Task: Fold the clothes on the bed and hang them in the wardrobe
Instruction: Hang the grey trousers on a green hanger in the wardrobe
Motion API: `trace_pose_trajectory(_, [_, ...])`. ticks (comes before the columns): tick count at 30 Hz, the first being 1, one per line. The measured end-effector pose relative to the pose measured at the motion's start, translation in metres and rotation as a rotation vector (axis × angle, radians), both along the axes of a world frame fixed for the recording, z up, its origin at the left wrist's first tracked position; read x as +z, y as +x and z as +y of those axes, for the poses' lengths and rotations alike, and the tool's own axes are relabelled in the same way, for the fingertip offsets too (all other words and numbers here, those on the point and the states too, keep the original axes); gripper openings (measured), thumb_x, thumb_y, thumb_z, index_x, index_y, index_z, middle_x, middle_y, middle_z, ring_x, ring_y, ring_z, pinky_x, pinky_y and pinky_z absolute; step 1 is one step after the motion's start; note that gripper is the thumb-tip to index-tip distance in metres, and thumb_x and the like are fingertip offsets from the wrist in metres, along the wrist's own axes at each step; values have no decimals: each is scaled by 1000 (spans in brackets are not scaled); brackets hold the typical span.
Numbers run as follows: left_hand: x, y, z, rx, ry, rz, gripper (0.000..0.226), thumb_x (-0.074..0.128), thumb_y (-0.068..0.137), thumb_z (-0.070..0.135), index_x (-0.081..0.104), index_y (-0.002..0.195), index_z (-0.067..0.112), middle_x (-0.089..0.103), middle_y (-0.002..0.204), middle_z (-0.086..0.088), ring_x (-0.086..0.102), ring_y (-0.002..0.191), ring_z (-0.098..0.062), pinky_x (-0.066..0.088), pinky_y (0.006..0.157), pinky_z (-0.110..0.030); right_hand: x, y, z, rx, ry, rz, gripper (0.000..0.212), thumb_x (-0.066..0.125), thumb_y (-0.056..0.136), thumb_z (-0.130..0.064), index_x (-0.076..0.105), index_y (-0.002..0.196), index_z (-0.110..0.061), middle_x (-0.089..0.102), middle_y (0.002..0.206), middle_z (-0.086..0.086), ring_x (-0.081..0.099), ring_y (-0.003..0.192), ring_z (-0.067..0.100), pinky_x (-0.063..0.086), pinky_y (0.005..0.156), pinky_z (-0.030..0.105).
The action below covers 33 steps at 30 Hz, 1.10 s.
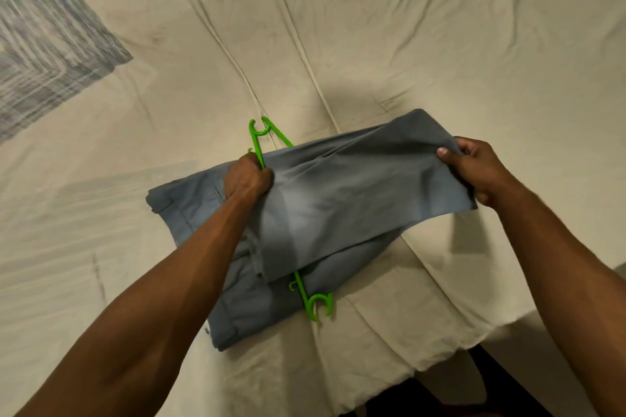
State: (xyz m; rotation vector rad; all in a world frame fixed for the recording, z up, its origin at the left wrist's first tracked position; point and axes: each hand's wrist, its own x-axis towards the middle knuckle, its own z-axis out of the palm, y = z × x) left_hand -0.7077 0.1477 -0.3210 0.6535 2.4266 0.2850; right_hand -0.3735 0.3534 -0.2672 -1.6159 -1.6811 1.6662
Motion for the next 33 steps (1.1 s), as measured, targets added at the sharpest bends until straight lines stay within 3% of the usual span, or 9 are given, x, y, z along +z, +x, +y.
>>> trace_pose_trajectory(4, [4,-2,-6,-19,5,44,27,63,90,28,61,109,8,66,112,-20,61,105,-39,50,83,-42,4,11,13,-39,-3,-3,8,61,98,-12,68,97,-16,66,89,0,61,78,13,52,78,29])
trace_pose_trajectory(7, [5,-6,-13,-25,-4,59,29,63,91,29,60,110,8,66,112,-20,61,103,-39,48,80,-41,5,19,21,-82,-17,-27,11,61,98,-12,68,92,-19,69,80,-9,62,70,6,55,69,21])
trace_pose_trajectory(10, [9,-5,-18,-47,-1,72,28,62,94,28,59,110,5,65,109,-20,60,99,-37,44,73,-37,3,22,23,-113,-20,-61,8,60,98,-11,66,102,-15,67,83,-6,60,72,7,55,62,15])
trace_pose_trajectory(14, [14,-4,-26,-88,25,104,26,59,95,22,56,110,0,65,104,-22,60,101,-39,38,71,-37,-7,25,25,-179,-29,-123,20,61,98,-12,64,118,-13,62,86,-3,57,77,15,48,69,26])
trace_pose_trajectory(16, [11,-6,-34,-84,56,83,22,57,94,18,56,107,0,64,93,-19,62,92,-38,38,68,-35,-12,29,25,-214,-32,-159,23,60,99,-13,64,122,-10,61,85,-3,56,75,16,47,69,26])
trace_pose_trajectory(21, [7,-6,-59,27,148,-68,15,54,98,24,47,106,13,70,87,-12,70,64,-29,60,72,-45,-20,35,21,-231,-15,-233,26,61,98,-14,64,123,-5,63,100,8,53,70,11,45,68,27])
trace_pose_trajectory(25, [13,0,-62,93,264,-123,14,54,101,27,47,106,17,70,93,-10,71,67,-27,60,74,-47,-18,36,18,-207,6,-219,22,62,98,-15,65,119,-10,63,105,8,54,73,12,44,84,34])
trace_pose_trajectory(30, [23,7,-48,135,313,-234,14,54,102,21,49,111,11,69,87,-9,73,69,-28,62,72,-48,-10,43,17,-159,78,-208,16,62,97,-18,67,112,-16,64,104,6,56,92,22,44,85,35])
trace_pose_trajectory(33, [23,10,-40,149,301,-248,8,56,101,20,50,103,16,71,87,-9,73,71,-30,62,72,-49,-6,48,16,-142,99,-188,11,62,97,-19,67,107,-17,64,91,0,54,89,21,43,82,34])
